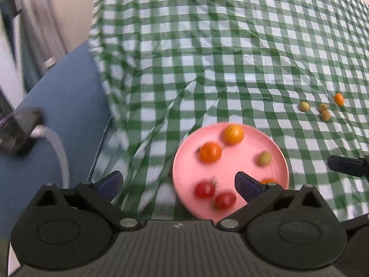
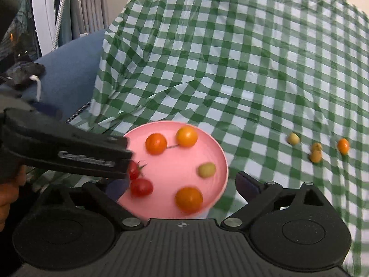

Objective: Organize fruits
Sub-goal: 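Lift both open tools away from the plate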

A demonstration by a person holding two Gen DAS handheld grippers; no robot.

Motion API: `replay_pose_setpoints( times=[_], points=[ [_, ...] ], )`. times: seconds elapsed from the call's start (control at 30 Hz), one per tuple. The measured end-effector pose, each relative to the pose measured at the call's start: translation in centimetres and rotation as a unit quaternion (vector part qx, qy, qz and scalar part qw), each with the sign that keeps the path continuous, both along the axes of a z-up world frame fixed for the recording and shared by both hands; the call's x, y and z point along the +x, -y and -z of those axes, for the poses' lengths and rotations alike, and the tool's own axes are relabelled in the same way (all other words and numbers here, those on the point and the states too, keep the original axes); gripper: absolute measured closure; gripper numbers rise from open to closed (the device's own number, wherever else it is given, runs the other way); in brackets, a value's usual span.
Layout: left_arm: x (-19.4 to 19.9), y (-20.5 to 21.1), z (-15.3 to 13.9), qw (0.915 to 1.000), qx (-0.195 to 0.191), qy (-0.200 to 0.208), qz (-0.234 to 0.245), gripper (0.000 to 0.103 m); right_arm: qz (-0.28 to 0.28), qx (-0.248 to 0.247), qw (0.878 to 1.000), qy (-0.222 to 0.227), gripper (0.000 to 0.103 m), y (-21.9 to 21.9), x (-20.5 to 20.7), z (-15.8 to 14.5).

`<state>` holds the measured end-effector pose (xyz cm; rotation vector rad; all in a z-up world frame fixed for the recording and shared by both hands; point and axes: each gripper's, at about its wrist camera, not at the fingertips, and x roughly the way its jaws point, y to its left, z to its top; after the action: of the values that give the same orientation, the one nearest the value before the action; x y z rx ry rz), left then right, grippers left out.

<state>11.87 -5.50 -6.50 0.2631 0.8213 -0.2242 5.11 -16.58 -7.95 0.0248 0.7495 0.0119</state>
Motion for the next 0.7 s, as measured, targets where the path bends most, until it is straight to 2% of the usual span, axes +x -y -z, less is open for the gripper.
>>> replay_pose_setpoints(
  times=[0.17,0.27,0.43,0.7],
  points=[
    [-5.1,-3.1,-1.2,0.999,-0.011,-0.009,-0.043,0.0,0.01,-0.004,1.0,0.013,0.002,-0.4,-4.8,-1.9],
    [-7.1,-4.7,-2.4,0.9973,-0.035,-0.004,-0.065,0.0,0.017,-0.008,0.999,0.034,0.001,-0.7,-7.0,-3.1],
    [-9.2,-5.2,-4.1,0.9963,-0.04,0.027,-0.072,0.0,0.028,-0.007,0.997,0.071,0.001,-0.9,-9.6,-4.9],
    [-13.1,-4.8,-5.8,0.9955,-0.026,0.068,-0.061,0.0,0.023,-0.013,0.993,0.114,0.001,-1.6,-12.5,-6.8]
  ],
)
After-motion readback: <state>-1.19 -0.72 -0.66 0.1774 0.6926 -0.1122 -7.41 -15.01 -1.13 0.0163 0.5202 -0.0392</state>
